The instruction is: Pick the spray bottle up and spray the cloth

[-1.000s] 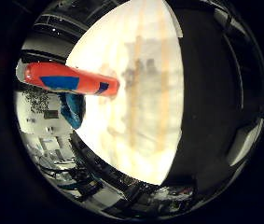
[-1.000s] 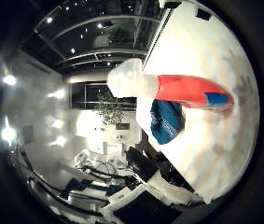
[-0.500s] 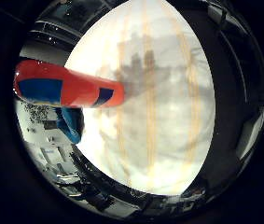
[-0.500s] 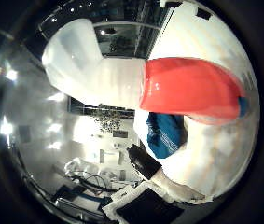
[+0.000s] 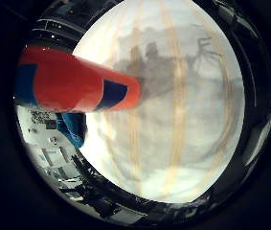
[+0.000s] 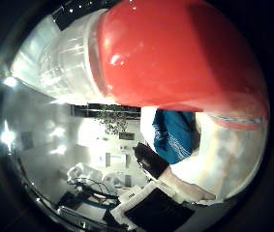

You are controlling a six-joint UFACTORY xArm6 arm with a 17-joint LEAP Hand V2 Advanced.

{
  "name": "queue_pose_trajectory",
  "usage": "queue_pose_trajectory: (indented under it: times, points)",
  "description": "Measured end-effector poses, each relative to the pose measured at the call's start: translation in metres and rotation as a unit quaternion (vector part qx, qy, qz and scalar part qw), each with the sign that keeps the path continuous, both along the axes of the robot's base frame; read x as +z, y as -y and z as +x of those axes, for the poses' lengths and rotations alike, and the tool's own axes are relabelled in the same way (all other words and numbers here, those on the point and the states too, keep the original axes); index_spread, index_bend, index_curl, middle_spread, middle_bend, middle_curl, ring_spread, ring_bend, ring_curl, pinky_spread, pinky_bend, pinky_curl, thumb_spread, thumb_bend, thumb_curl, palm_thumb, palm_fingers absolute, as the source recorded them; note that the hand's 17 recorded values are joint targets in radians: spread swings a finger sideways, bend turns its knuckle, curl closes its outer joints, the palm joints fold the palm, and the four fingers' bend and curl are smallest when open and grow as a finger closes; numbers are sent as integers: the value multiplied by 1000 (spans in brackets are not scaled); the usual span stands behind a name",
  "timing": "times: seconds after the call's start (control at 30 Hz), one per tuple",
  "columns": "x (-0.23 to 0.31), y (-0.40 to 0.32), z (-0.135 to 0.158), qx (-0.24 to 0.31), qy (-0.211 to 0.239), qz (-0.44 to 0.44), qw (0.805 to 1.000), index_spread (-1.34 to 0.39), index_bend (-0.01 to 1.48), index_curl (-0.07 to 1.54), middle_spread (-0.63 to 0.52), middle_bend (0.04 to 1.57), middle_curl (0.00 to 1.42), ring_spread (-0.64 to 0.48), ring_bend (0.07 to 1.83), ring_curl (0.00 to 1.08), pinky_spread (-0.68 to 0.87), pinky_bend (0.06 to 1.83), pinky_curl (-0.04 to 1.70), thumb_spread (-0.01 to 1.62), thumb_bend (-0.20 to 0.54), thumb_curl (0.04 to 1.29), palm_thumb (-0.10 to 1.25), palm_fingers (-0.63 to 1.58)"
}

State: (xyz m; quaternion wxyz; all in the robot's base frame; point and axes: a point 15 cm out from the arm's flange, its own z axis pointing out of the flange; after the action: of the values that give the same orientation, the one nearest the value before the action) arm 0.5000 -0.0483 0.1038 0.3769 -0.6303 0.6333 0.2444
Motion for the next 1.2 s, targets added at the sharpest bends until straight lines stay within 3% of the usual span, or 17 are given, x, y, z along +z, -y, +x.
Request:
queue_pose_trajectory:
  times: [0.07,0.17,0.27,0.33,0.4,0.57,0.7,0.93,1.2]
  points:
    - [-1,-6,0,5,-1,1,1000,-137,169,272,85,325,364,125,515,272,306,429,275,985,-26,302,536,299]
    - [-8,-11,-2,10,-7,5,1000,-184,176,277,-10,427,402,1,723,322,169,468,259,981,-21,308,573,601]
    - [-7,-14,-1,12,-4,10,1000,-263,190,296,-94,552,465,-108,895,382,-64,697,310,978,-14,319,624,1035]
    - [-5,-18,1,10,0,16,1000,-319,287,377,-137,677,538,-164,980,448,-230,830,386,972,-15,328,672,1218]
    - [-4,-24,2,15,6,19,1000,-334,481,469,-128,836,596,-170,1019,474,-292,934,438,966,-15,336,712,1361]
    - [-3,-33,1,27,10,23,999,-294,891,681,-98,1122,674,-180,1207,555,-264,1175,584,940,-10,372,841,1284]
    - [2,-43,-3,20,13,48,999,-246,1045,753,-86,1254,697,-182,1351,614,-216,1263,700,901,25,460,1031,1205]
    - [41,-63,0,-51,73,107,990,-206,1121,785,-78,1337,684,-155,1452,636,-163,1245,902,748,-13,631,1147,1148]
    - [67,-40,3,-125,106,56,985,-196,1136,785,-76,1357,662,-149,1480,620,-153,1149,1110,673,-16,754,1126,1146]
